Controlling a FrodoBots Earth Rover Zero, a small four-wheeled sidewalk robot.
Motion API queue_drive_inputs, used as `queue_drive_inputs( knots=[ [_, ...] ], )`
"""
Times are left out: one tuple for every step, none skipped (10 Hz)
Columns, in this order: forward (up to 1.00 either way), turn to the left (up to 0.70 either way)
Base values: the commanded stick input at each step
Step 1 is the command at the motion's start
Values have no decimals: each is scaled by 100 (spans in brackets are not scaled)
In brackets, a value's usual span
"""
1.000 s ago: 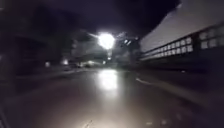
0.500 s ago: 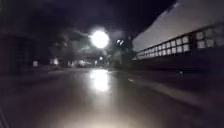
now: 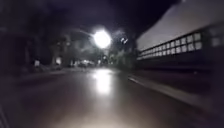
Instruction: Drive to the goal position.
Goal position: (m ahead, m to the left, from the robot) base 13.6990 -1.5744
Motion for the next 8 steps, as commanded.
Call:
queue_drive_inputs(
  knots=[
    [70, 0],
    [70, 0],
    [70, 0],
    [70, 0],
    [70, 0],
    [70, 0],
    [70, 0],
    [70, 0]
  ],
)
